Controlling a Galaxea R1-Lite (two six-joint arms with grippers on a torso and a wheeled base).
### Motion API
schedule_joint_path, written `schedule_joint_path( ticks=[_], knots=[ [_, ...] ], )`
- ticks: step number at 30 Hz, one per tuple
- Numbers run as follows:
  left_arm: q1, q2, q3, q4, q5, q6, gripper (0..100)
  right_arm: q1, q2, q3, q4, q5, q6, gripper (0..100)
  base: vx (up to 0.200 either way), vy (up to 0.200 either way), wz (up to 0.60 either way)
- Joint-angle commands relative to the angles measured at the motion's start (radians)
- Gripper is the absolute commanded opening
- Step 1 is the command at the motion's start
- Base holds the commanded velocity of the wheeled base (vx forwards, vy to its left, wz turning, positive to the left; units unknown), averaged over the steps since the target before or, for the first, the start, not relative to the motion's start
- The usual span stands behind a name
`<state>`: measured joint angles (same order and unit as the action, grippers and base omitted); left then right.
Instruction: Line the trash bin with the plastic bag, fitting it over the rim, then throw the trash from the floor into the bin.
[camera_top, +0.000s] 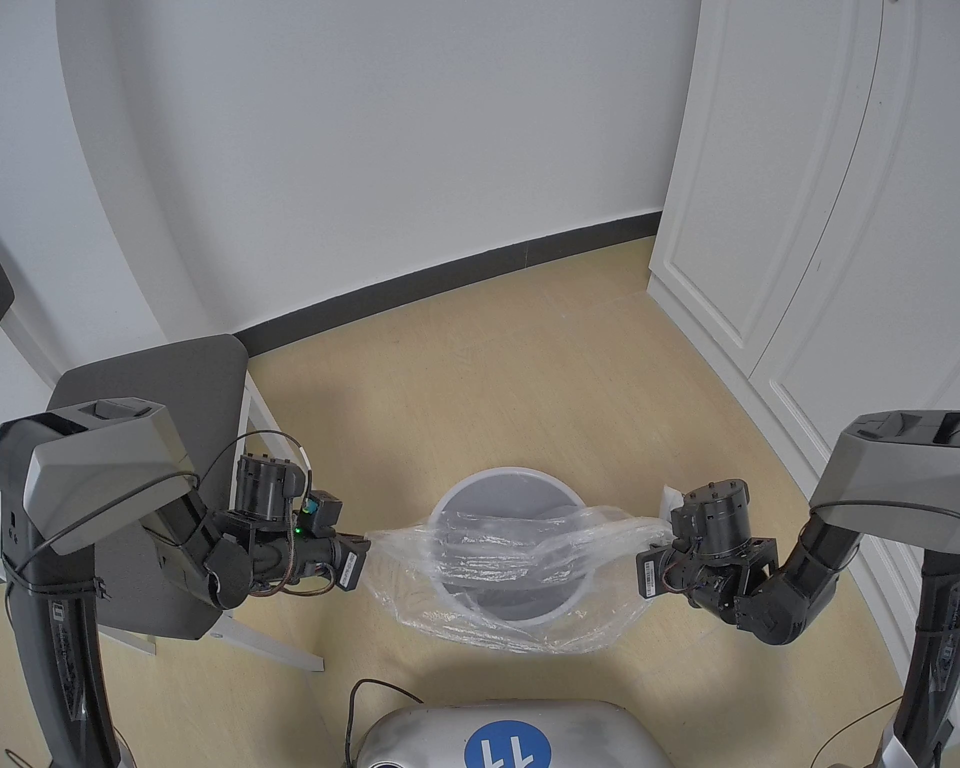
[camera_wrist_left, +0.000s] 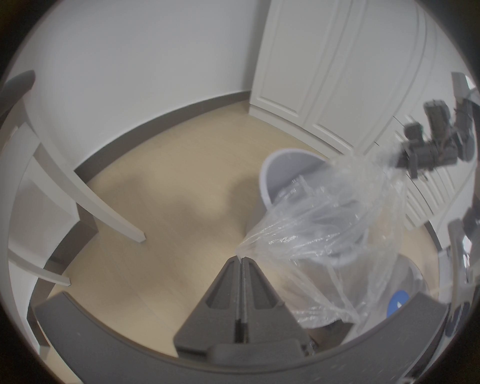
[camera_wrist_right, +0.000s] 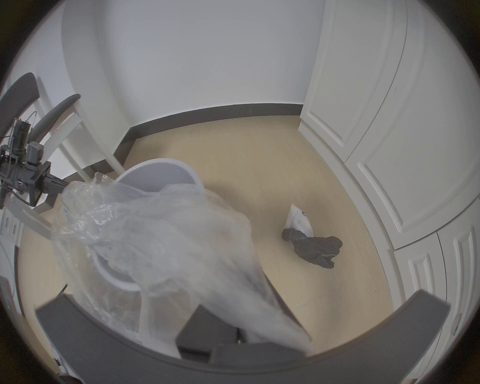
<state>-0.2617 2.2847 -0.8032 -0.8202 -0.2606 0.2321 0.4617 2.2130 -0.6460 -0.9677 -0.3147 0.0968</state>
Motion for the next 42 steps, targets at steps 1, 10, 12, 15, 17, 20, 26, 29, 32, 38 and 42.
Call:
schedule_joint_path(
  ticks=[1,10,12,15,17,20,26,29,32,38,42],
  knots=[
    [-0.024,0.058,-0.053,-0.037,0.049,-0.048,0,-0.008,0.102,-0.041,-0.026,-0.03,0.001,0,0.0,0.0,0.0],
    [-0.064,0.139,-0.09,-0.318,0.121,-0.143,0,-0.026,0.116,-0.09,-0.103,-0.064,0.027,0,0.0,0.0,0.0],
    [-0.064,0.13,-0.083,-0.323,0.123,-0.142,0,-0.026,0.114,-0.09,-0.149,-0.063,0.027,0,0.0,0.0,0.0],
    [-0.064,0.118,-0.082,-0.324,0.121,-0.143,0,-0.026,0.116,-0.083,-0.224,-0.063,0.024,0,0.0,0.0,0.0],
    [-0.064,0.111,-0.08,-0.326,0.121,-0.143,0,-0.023,0.114,-0.072,-0.253,-0.063,0.02,0,0.0,0.0,0.0],
    [-0.059,0.114,-0.085,-0.329,0.121,-0.142,0,-0.017,0.111,-0.055,-0.26,-0.06,0.017,0,0.0,0.0,0.0],
    [-0.051,0.15,-0.103,-0.324,0.12,-0.143,0,-0.026,0.16,-0.038,-0.258,-0.055,-0.005,0,0.0,0.0,0.0],
    [-0.045,0.156,-0.099,-0.313,0.11,-0.14,0,-0.044,0.188,-0.023,-0.258,-0.055,-0.057,0,0.0,0.0,0.0],
    [-0.039,0.164,-0.093,-0.31,0.109,-0.139,0,-0.054,0.205,-0.012,-0.26,-0.06,-0.085,0,0.0,0.0,0.0],
    [-0.017,0.164,-0.083,-0.254,0.064,-0.116,0,-0.066,0.292,-0.003,-0.335,-0.083,-0.155,0,0.0,0.0,0.0],
    [-0.016,0.165,-0.083,-0.261,0.061,-0.116,0,-0.067,0.336,0.026,-0.476,-0.08,-0.221,0,0.0,0.0,0.0]
  ],
)
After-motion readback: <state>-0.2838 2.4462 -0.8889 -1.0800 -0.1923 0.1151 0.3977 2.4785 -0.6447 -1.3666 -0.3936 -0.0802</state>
